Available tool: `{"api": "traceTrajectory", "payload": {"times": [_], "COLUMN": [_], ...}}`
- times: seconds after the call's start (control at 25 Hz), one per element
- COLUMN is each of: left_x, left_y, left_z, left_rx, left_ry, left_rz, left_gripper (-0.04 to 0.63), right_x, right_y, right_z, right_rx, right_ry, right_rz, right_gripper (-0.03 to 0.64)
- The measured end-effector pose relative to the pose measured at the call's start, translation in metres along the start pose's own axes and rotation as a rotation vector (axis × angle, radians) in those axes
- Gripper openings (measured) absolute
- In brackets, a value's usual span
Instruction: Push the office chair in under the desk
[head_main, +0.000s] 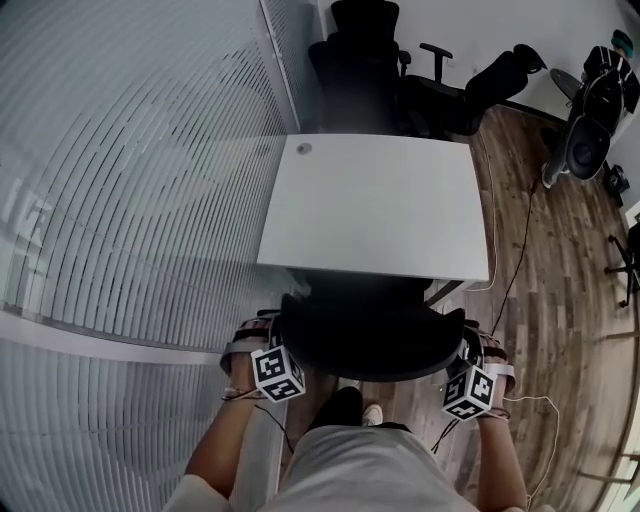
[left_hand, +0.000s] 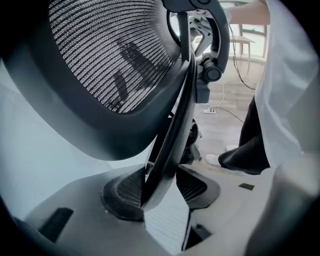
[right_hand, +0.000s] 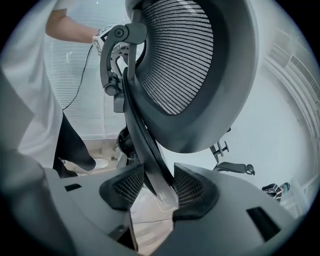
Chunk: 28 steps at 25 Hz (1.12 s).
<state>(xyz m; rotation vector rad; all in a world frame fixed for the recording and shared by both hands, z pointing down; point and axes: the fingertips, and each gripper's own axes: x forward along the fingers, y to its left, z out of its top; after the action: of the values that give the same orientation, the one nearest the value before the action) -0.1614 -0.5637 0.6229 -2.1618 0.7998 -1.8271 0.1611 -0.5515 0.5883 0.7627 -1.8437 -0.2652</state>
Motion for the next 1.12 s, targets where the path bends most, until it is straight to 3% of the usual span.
{"api": "traceTrajectory", "payload": {"times": [1.12], "left_x": [0.019], "left_y": [0.018], "left_z": [0.009], "left_rx": [0.017], "left_ry": [-0.019], "left_rz": [0.035], "left_gripper": [0.204], "right_x": [0.017], "right_y": [-0.016], "right_z": [-0.004], "right_rx": [-0.007], "right_ry": [0.039], "right_rz": [-0.054], "right_gripper": [0.197]}}
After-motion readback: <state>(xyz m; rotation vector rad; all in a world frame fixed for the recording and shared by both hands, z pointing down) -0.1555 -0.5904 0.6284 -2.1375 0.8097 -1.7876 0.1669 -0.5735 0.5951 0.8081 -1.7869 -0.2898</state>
